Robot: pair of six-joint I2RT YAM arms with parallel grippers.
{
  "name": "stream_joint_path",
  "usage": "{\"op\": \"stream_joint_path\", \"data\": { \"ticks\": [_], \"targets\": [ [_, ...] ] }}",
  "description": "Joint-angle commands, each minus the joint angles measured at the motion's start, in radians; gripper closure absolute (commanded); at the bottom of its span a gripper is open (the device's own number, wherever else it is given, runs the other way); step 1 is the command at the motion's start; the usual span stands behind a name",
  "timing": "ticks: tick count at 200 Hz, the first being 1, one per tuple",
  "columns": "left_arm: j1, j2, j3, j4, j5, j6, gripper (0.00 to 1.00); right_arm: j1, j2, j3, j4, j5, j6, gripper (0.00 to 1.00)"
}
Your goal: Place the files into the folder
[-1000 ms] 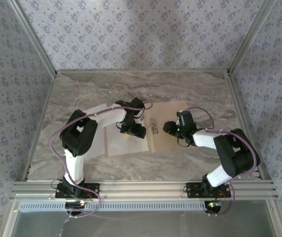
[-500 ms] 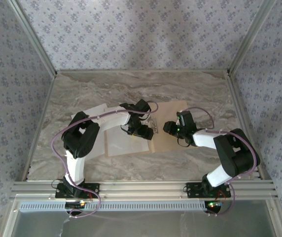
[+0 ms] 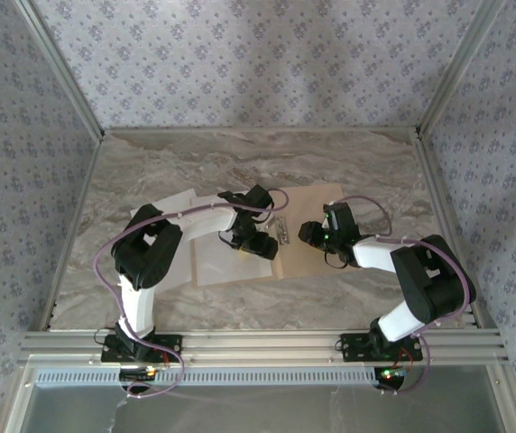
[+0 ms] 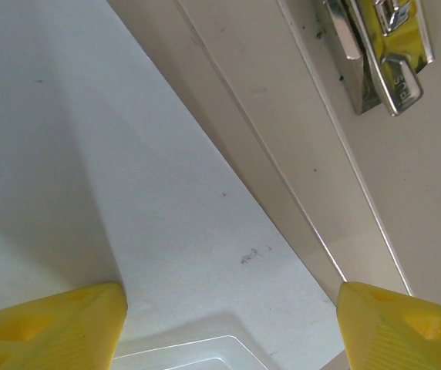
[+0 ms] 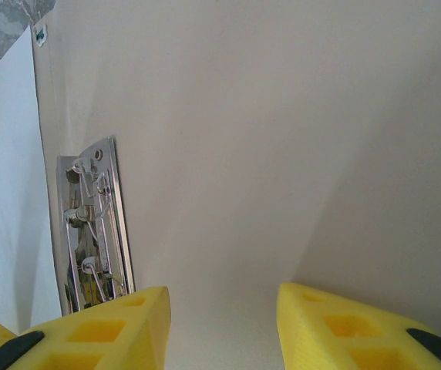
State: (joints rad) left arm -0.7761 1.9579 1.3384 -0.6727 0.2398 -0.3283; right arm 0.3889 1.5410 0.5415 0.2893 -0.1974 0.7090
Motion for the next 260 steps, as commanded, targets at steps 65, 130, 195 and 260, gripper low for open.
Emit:
{"op": "stream_joint_path", "data": {
  "ticks": [65,130,195,260],
  "targets": [
    [0.021,-0.029,0.029,-0.140,-0.026,0.060,0.26,0.006,0.050,-0.035,-0.108,0.021,0.020,0.56],
    [0.025,-0.048,0.084,-0.114,0.040,0.025,0.25,0.006,0.050,-0.037,-0.108,0.021,0.020,0.56],
    [0.188,-0.198,-0.045,-0.056,-0.211,-0.144,0.22,0.007,0.057,-0.034,-0.104,0.016,0.018,0.56],
    [0.282,-0.109,-0.061,0.020,-0.257,-0.160,0.13,0.010,0.054,-0.037,-0.101,0.016,0.019,0.56]
  ]
}}
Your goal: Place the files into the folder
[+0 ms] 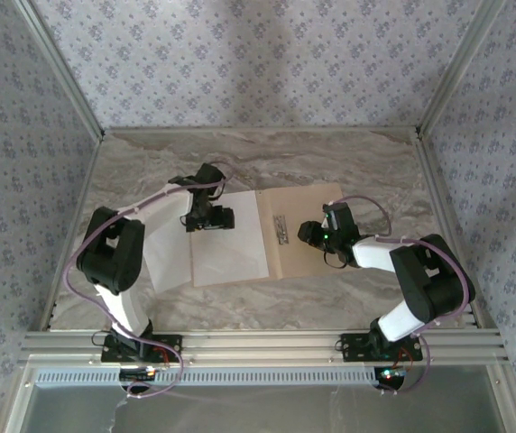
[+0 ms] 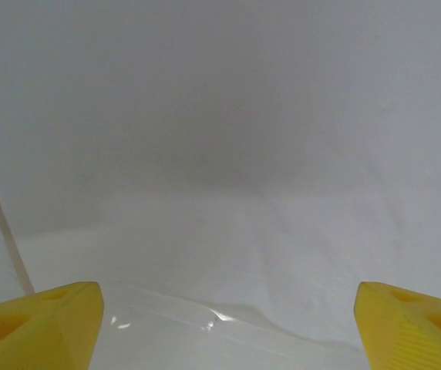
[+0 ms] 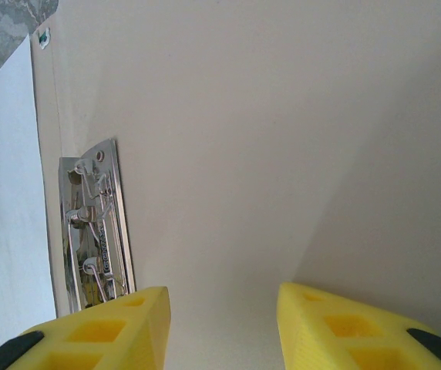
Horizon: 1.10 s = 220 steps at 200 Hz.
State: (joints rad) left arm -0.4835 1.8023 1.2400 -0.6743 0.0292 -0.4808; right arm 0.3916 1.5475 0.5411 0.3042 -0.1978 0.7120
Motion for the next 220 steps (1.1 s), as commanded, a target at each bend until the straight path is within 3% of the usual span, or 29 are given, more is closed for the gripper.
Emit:
{"op": "stream_joint_path", "data": {
  "ticks": [1,220],
  "targets": [
    [-0.010,0.049,0.040,0.019,-0.048,-0.006,0.13,0.007,0.048,-0.037,-0.116,0.017,0.016,0.56],
    [-0.026,0.141,0.065,0.053,0.015,0.102,0.16,0.009,0.054,-0.037,-0.112,0.009,0.018,0.55]
  ]
}}
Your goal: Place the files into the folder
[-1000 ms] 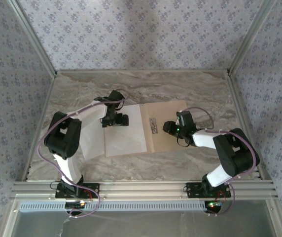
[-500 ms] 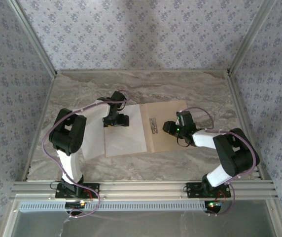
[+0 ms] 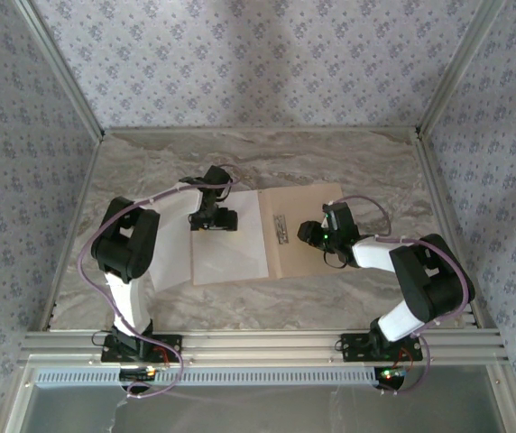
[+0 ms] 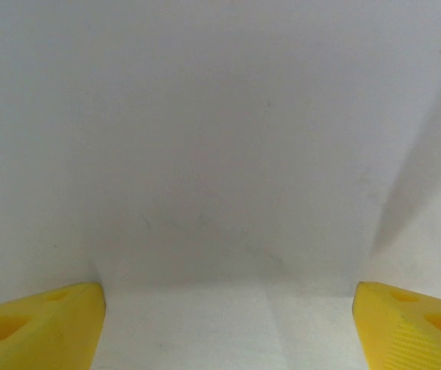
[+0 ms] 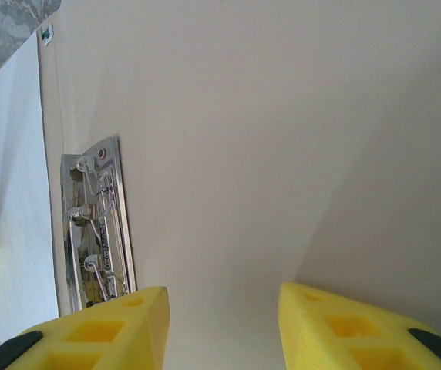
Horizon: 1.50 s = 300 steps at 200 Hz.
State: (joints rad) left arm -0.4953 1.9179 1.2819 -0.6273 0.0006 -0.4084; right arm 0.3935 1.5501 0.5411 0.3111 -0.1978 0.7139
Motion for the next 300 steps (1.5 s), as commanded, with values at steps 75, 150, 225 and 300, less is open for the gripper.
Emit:
{"op": "stream_joint_path", "data": {
  "ticks": [75,150,225,300],
  "targets": [
    [-0.014,0.016,0.065,-0.070,-0.030,0.037,0.17,0.007,0.047,-0.040,-0.119,0.012,0.018,0.56],
    [-0.053,-0.013,0.122,-0.158,-0.095,0.042,0.13,0.007,0.047,-0.043,-0.116,0.011,0.020,0.56],
    [-0.188,0.058,0.116,-0.140,-0.163,-0.066,0.00,0.006,0.048,-0.043,-0.117,0.012,0.021,0.55],
    [-0.185,0.086,0.075,-0.146,-0.217,-0.056,0.06,0.002,0.045,-0.049,-0.111,0.006,0.022,0.55]
  ]
}}
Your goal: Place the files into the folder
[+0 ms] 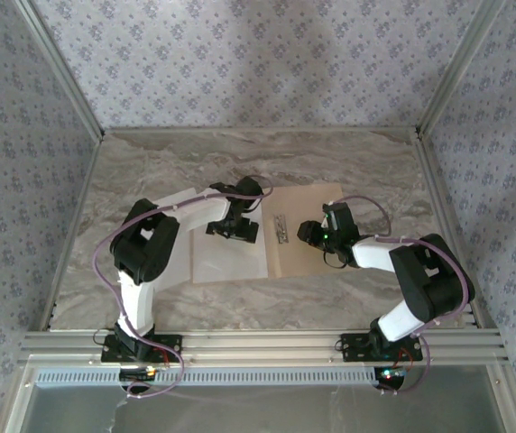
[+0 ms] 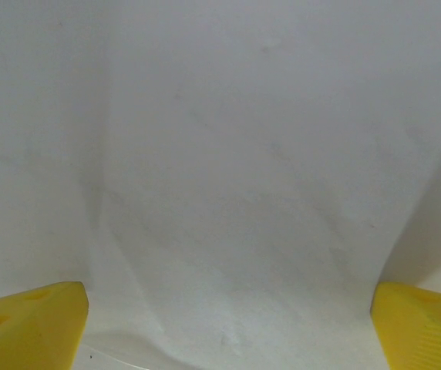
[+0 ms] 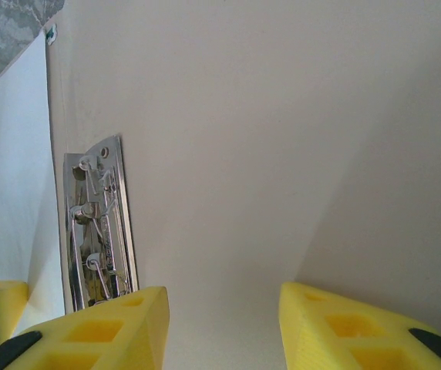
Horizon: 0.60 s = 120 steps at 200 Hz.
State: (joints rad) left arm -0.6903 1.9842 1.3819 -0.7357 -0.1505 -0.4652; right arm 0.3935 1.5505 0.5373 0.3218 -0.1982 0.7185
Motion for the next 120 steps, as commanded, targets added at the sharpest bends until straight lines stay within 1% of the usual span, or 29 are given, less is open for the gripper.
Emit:
{"op": "stream_joint_path", "data": {
  "ticks": [1,47,87,120],
  "targets": [
    [0.011,0.020,-0.025,-0.038,-0.067,0.001,0.06,0.001,0.044,-0.044,-0.122,0.006,0.017,0.55],
    [0.034,-0.015,-0.054,-0.026,-0.058,0.001,0.06,0.002,0.044,-0.046,-0.121,0.006,0.017,0.55],
    [0.034,-0.031,-0.062,-0.031,-0.047,-0.003,0.06,0.001,0.043,-0.046,-0.122,0.005,0.017,0.55],
    [0.034,-0.041,-0.065,-0.010,-0.006,0.013,0.05,0.001,0.045,-0.044,-0.122,0.006,0.018,0.55]
  ]
}}
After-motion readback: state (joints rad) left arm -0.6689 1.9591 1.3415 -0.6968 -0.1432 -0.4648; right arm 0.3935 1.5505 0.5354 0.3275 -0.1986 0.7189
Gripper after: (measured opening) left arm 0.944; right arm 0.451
